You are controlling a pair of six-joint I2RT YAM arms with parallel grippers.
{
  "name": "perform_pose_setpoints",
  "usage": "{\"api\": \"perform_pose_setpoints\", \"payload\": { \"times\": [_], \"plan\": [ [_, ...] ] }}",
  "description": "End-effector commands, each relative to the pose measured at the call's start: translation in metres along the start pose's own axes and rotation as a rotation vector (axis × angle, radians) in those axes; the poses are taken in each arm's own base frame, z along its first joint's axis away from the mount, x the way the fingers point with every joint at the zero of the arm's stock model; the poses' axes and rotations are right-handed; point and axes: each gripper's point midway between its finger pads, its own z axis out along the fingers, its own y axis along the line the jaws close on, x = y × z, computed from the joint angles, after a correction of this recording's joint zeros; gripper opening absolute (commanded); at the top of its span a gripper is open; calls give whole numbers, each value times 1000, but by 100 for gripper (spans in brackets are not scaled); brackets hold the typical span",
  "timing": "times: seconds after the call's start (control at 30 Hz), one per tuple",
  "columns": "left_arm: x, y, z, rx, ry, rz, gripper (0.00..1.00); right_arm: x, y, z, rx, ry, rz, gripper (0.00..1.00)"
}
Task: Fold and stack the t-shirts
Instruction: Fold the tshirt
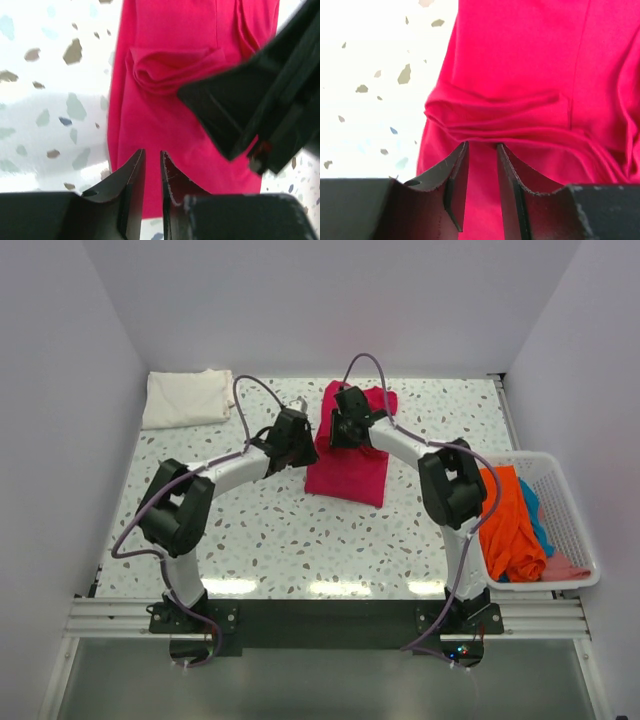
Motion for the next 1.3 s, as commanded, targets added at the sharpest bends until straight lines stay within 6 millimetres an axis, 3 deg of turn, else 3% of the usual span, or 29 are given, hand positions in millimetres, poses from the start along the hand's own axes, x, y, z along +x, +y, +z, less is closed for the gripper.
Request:
{"api": "perform_pose_setpoints", "payload": {
  "times": [0.0, 0.23, 0.57, 0.7, 0.83, 0.87, 0.9, 1.07, 1.1, 1.13, 1.27],
  "plan": [
    [0, -28, -14, 70, -50, 8, 21, -26, -1, 4, 16, -53, 4, 32],
    [43, -27, -10, 25, 15, 54, 17, -43, -13, 18, 48, -68, 11, 32],
    [84, 5, -3, -113, 87, 78, 12, -65, -26, 32, 56, -79, 13, 33],
    [88, 13, -5, -138, 94, 82, 12, -89, -22, 14, 57, -125, -19, 38],
    [83, 10, -10, -129, 77, 86, 13, -113, -24, -21, 76, -182, -30, 42],
    [77, 6, -12, -118, 62, 85, 15, -123, -20, -41, 70, -215, -31, 43],
    [74, 4, -14, -113, 54, 86, 15, -123, -22, -49, 81, -224, -28, 43],
    [46, -21, -23, -52, -7, 77, 18, -90, -32, -79, 90, -201, -12, 41],
    [43, -25, -23, -37, -11, 72, 18, -90, -31, -95, 80, -223, 7, 41],
    [41, -32, -24, -14, -10, 68, 18, -65, -40, -89, 91, -175, 12, 41],
    [39, -58, -21, 78, -15, 57, 18, -31, -52, -92, 100, -137, 42, 37]
  ]
}}
